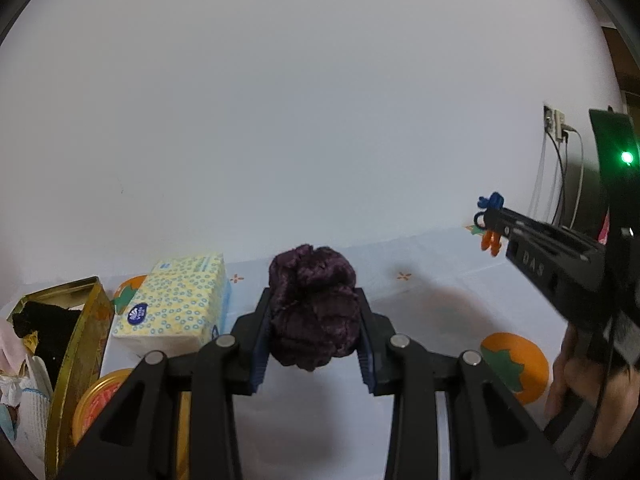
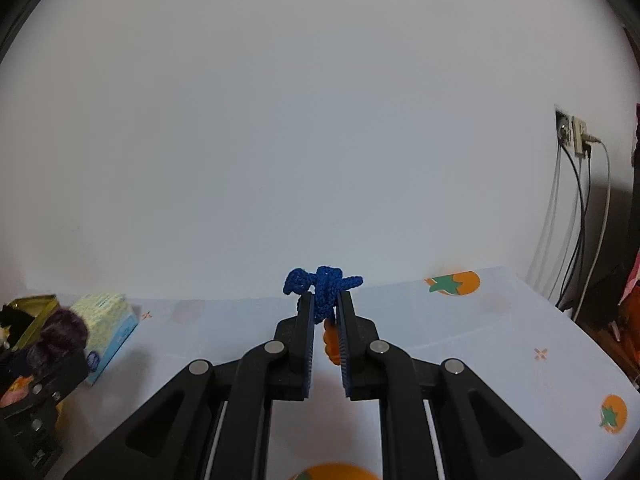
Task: Organize soft objects
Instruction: 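Carry the scrunchie with the left tool while the right tool carries the pipe-cleaner toy to the gold tray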
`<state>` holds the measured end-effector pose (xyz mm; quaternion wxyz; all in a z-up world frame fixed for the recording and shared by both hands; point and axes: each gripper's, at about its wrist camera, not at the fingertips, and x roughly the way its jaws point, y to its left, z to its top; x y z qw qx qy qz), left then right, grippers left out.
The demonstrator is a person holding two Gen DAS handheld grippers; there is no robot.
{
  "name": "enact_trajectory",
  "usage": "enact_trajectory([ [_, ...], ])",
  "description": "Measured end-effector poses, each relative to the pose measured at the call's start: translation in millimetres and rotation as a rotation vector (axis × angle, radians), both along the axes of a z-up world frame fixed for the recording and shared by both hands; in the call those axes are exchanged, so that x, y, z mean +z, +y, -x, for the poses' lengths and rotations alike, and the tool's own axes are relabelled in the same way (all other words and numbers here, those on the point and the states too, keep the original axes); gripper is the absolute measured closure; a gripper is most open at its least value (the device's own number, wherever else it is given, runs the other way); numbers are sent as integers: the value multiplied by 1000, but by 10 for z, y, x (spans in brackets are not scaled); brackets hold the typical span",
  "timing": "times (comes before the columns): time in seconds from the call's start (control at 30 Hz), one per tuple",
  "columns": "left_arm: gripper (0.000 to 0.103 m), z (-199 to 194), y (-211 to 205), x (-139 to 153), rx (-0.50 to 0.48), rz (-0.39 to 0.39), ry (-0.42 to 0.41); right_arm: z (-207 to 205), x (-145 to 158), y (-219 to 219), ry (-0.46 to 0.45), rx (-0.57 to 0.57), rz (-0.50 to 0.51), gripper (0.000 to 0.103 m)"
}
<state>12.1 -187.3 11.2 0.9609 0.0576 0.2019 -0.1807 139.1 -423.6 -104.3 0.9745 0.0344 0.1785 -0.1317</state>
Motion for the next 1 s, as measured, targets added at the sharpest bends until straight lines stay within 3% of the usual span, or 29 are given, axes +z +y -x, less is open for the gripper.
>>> enact_trajectory([
  [0.13, 68, -135, 126, -124, -13, 7, 1, 151, 5, 171, -2, -7, 20, 91],
  [1.0, 68, 206, 450, -91, -52, 22, -21, 726, 20, 685, -25, -33, -23, 91],
])
